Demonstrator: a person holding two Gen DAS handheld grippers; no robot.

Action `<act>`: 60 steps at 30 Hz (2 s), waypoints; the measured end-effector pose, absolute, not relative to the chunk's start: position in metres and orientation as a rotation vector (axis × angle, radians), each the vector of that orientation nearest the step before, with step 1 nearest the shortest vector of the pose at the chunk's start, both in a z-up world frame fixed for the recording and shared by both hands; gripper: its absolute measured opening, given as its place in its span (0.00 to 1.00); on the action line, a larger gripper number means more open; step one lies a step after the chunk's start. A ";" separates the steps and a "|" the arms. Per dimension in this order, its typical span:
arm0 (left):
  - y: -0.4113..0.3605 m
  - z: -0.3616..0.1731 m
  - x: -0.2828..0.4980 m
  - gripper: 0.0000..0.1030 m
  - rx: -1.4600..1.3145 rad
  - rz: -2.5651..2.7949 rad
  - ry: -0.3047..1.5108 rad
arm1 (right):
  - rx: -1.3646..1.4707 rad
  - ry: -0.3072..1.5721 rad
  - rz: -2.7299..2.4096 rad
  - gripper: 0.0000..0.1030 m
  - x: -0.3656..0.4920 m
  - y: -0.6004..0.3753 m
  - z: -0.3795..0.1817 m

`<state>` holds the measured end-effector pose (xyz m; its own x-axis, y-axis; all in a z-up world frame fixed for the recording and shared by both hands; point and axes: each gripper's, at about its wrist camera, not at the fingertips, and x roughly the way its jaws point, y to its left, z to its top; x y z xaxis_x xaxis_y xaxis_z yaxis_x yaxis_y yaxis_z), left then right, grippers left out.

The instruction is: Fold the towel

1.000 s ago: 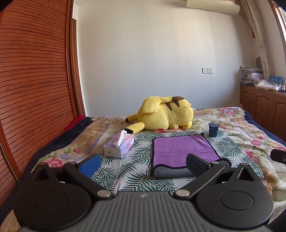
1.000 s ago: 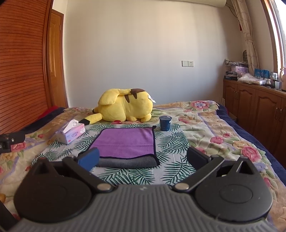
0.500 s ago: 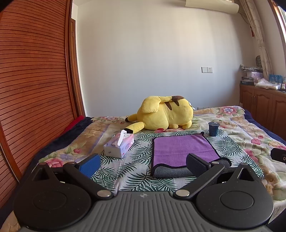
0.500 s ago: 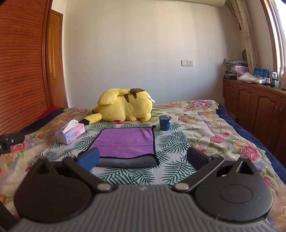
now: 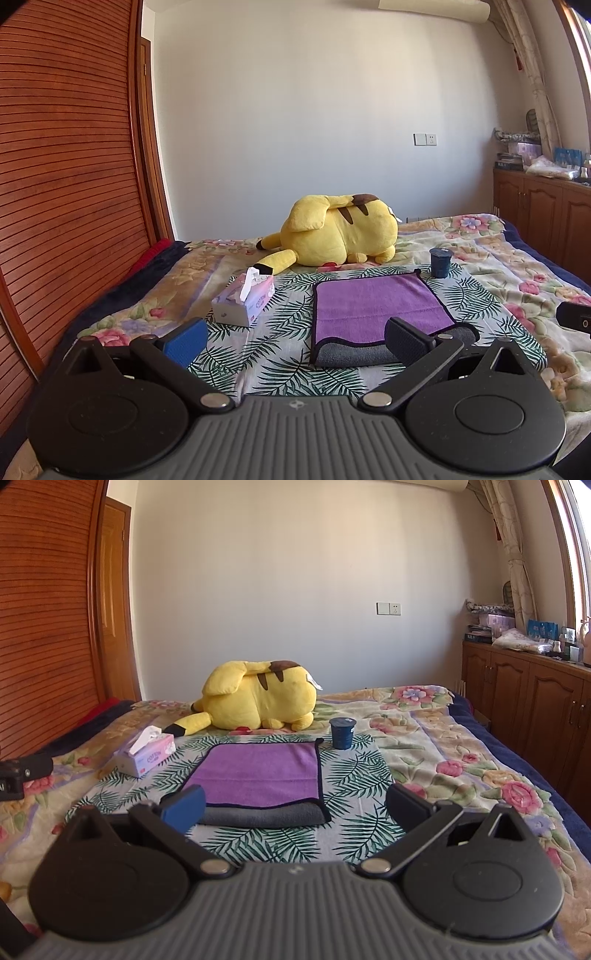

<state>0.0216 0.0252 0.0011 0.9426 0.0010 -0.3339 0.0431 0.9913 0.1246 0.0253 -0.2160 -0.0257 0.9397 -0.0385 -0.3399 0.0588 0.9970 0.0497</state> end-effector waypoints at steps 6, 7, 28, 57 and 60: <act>0.021 0.000 0.035 0.84 0.152 -0.030 0.354 | 0.058 0.356 -0.048 1.00 0.036 -0.216 -0.027; 0.021 -0.001 0.037 0.84 0.156 -0.032 0.356 | 0.059 0.358 -0.048 1.00 0.038 -0.216 -0.027; 0.012 -0.018 0.091 0.84 0.195 -0.058 0.435 | 0.069 0.409 -0.029 1.00 0.081 -0.213 -0.035; 0.012 -0.043 0.164 0.84 0.193 -0.079 0.479 | 0.061 0.457 0.020 1.00 0.147 -0.207 -0.051; 0.011 -0.047 0.175 0.84 0.192 -0.079 0.486 | 0.052 0.463 0.023 1.00 0.156 -0.206 -0.054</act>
